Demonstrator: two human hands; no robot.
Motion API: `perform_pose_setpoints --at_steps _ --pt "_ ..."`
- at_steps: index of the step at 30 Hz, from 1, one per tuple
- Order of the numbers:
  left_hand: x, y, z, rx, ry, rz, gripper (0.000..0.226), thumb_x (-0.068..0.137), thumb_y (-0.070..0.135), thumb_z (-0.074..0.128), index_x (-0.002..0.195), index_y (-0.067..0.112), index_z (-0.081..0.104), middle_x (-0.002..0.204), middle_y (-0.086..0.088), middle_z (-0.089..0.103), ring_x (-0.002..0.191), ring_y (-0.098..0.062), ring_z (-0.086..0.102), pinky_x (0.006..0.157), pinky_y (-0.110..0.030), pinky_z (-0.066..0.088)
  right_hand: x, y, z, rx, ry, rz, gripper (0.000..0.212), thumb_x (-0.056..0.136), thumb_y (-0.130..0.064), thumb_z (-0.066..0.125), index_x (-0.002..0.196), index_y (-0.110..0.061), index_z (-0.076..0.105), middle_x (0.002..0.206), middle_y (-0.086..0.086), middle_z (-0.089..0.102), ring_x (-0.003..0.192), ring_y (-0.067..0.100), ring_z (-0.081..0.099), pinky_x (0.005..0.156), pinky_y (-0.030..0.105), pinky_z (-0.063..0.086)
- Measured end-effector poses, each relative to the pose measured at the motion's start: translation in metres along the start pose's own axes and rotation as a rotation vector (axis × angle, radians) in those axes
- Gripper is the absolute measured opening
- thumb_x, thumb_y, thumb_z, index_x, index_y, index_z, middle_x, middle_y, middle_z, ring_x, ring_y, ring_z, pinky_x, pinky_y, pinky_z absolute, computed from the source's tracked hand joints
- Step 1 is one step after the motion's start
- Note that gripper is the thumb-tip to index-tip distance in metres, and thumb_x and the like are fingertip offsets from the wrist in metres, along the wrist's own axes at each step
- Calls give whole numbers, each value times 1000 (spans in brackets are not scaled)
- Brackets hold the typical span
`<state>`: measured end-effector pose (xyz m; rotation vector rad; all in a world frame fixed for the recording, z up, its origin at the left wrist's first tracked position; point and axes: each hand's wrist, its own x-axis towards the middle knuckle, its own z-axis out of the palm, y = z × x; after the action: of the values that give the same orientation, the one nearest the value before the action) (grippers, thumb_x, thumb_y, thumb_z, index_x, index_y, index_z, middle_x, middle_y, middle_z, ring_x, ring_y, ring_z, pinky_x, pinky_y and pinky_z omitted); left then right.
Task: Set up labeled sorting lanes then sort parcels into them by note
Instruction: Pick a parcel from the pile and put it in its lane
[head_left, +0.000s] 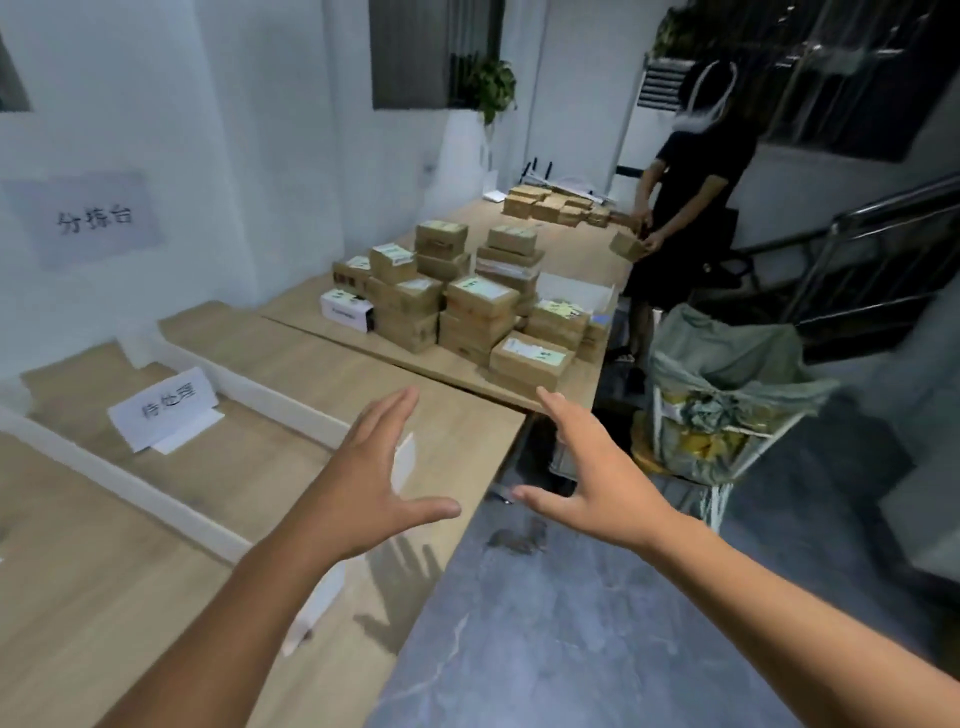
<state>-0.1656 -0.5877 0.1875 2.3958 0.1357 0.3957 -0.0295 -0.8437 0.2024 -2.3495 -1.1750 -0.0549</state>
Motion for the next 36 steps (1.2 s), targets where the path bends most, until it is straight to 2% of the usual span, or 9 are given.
perform_pose_setpoints --at_steps 6,13,18,21,24,28,32,34,36 --pt "129 23 61 -26 -19 43 127 55 85 71 158 45 9 162 27 11 152 -1 10 123 -32 20 52 109 -46 -23 18 49 106 80 -80 57 161 -36 4 168 -9 15 154 8 13 124 32 23" --pt "280 -19 129 -94 12 53 125 58 83 73 158 46 8 148 47 3 147 11 7 117 -22 16 160 236 -37 -40 -6 61 105 82 -81 58 159 -43 -1 169 -14 10 154 2 8 124 31 20" --pt "390 -39 167 -138 -16 -12 124 63 75 78 159 44 6 162 29 6 147 7 10 121 -29 22 247 317 -47 -99 -80 58 104 81 -83 55 160 -42 -1 167 -19 9 153 -3 5 123 26 19" --pt "452 -41 188 -131 -19 -42 123 63 75 78 159 43 6 163 27 6 147 4 13 120 -33 25 294 362 -62 -143 -109 30 103 83 -80 55 159 -42 -2 161 -31 2 149 -11 -1 121 20 12" --pt "505 -41 212 -133 -33 -64 123 63 76 77 158 46 4 163 30 3 143 10 12 118 -32 22 335 411 -76 -133 -158 18 102 83 -79 57 154 -53 -12 155 -40 -5 148 -9 2 121 21 15" --pt "571 -49 253 -121 -28 -149 125 64 71 81 160 37 8 166 21 7 151 -4 17 122 -39 28 394 493 -77 -97 -257 -23 102 80 -85 53 152 -56 -13 151 -48 -11 148 -11 2 120 22 15" --pt "626 -63 302 -44 4 -256 129 62 79 73 162 27 10 169 9 10 153 -10 16 121 -49 31 461 582 -61 -71 -368 -116 105 78 -85 55 155 -53 -9 149 -49 -13 145 -16 -1 121 23 17" --pt "646 -69 330 -33 47 -326 128 64 79 72 162 26 10 169 9 8 152 -5 11 122 -41 26 494 622 -53 -32 -444 -159 108 78 -80 62 156 -53 -7 150 -50 -12 143 -20 -2 117 22 18" --pt "663 -70 357 -55 65 -415 129 64 77 76 162 27 7 169 12 4 150 0 7 121 -31 20 521 657 -46 10 -541 -198 110 76 -79 64 157 -52 -7 158 -40 -4 147 -14 1 117 23 19"
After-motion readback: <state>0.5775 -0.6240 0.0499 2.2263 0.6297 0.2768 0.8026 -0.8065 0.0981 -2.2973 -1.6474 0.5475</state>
